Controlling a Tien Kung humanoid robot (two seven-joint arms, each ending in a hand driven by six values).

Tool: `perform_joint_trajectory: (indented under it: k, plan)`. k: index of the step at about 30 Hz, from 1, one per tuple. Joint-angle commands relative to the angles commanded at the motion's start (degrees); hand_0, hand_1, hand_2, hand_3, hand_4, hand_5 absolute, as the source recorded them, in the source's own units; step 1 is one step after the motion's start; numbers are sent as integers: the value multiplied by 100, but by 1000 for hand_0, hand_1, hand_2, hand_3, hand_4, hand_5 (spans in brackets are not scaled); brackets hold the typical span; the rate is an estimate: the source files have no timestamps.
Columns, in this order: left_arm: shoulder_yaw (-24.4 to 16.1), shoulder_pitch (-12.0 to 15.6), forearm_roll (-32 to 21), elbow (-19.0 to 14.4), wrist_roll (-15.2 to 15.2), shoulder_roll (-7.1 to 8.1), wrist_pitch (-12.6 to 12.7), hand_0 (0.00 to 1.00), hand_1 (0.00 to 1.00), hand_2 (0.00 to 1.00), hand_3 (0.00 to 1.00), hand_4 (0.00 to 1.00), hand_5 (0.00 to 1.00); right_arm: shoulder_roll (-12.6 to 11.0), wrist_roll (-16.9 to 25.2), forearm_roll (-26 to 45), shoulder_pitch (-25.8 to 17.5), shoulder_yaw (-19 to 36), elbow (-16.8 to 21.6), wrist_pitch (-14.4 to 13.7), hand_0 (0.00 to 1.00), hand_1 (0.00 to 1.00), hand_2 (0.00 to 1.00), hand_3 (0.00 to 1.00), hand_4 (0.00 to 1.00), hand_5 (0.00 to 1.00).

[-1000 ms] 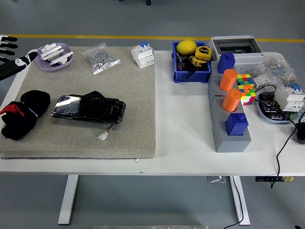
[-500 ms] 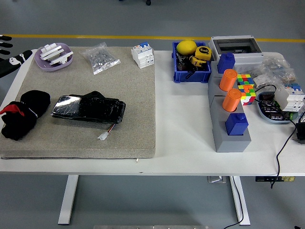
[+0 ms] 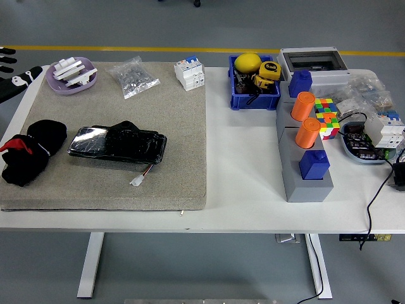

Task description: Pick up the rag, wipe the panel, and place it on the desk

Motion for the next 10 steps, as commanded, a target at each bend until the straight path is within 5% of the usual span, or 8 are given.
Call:
perform_joint_trajectory:
  k: [10]
  plan:
    - [19, 29, -5, -19, 3, 23, -15, 425, 581, 627, 647, 998, 440, -2, -8, -20, -8, 13, -2, 1, 712, 551, 646, 638, 998, 571]
